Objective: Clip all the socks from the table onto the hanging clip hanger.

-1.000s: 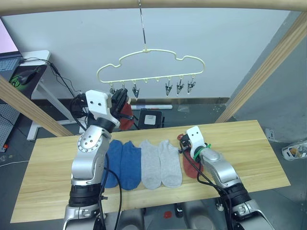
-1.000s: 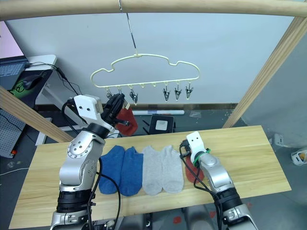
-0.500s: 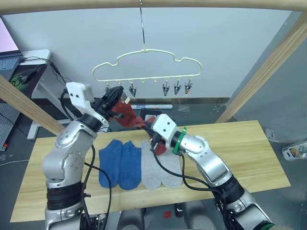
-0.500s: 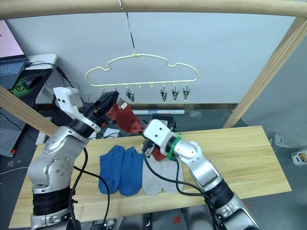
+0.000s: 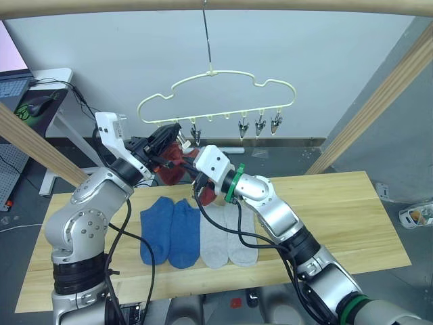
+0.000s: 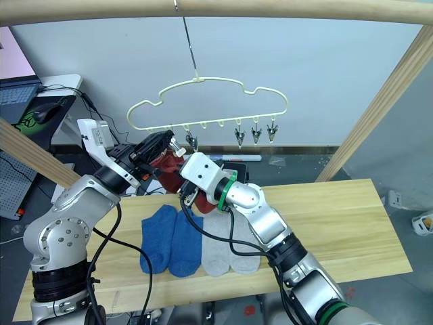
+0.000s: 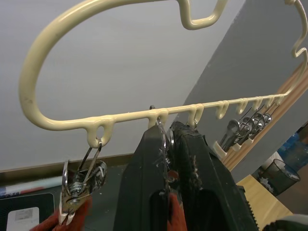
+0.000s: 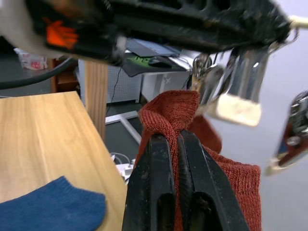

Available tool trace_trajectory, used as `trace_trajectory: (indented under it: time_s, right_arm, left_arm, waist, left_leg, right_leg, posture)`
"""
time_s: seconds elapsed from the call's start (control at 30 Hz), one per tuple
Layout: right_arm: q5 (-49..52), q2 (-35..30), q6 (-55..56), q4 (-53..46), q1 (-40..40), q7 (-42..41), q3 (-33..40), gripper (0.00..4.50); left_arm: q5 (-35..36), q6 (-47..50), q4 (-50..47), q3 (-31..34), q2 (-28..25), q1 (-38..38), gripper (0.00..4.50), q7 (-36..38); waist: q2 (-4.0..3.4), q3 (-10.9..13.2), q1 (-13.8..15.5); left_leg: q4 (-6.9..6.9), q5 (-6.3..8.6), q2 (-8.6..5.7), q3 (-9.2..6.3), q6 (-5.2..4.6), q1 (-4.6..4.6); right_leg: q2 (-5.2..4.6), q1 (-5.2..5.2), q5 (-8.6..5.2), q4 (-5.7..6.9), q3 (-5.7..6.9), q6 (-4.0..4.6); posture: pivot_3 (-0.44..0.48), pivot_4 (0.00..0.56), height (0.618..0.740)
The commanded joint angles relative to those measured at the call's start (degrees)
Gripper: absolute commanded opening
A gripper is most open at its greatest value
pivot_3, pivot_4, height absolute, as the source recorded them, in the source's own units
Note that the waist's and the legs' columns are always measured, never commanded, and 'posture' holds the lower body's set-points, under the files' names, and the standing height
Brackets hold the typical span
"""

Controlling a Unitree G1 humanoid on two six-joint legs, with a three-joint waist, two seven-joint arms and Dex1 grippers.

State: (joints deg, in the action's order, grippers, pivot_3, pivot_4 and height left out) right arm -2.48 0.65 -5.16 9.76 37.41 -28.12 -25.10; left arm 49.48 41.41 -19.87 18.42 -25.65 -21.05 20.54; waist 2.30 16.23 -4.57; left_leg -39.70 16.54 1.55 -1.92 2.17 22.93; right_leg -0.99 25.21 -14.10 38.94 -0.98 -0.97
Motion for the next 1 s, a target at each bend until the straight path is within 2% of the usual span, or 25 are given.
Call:
trace_trajectory:
  time_s: [0.03, 0.77, 1.0]
  right_arm:
    - [0.0, 1.0, 3.4, -0.1, 1.6, 0.5, 1.7, 0.0]
    - [-3.3, -1.9, 5.9, -0.6, -0.3, -0.6, 1.5, 0.0]
    - [-2.1, -0.6, 6.2, -1.0, -0.7, 0.6, 2.8, 0.0]
  left_arm:
    - [1.5, -0.4, -3.2, 1.2, -1.1, -0.2, 0.04, 0.3]
    - [2.2, -0.5, -1.6, 1.6, -2.8, 0.1, 0.0, 0.9]
    - [2.5, -0.1, -2.2, 1.2, -2.7, 0.5, 0.0, 0.8]
  waist:
    - [0.0, 0.0, 0.0]
    - [0.0, 0.0, 0.0]
    - [0.0, 0.0, 0.0]
  left_leg:
    - [0.0, 0.0, 0.0, 0.0, 0.0, 0.0]
    - [0.02, 0.0, 0.0, 0.02, 0.0, 0.0]
    - [0.02, 0.0, 0.01, 0.02, 0.0, 0.0]
  right_leg:
    - [0.0, 0.0, 0.0, 0.0, 0.0, 0.0]
    - [-0.03, 0.01, 0.01, 0.01, -0.01, 0.01]
    - [-0.03, 0.02, 0.01, 0.02, -0.01, 0.01]
  posture:
    - [-0.104, 0.244, 0.74]
    - [-0.103, 0.245, 0.74]
    - [-0.104, 0.246, 0.74]
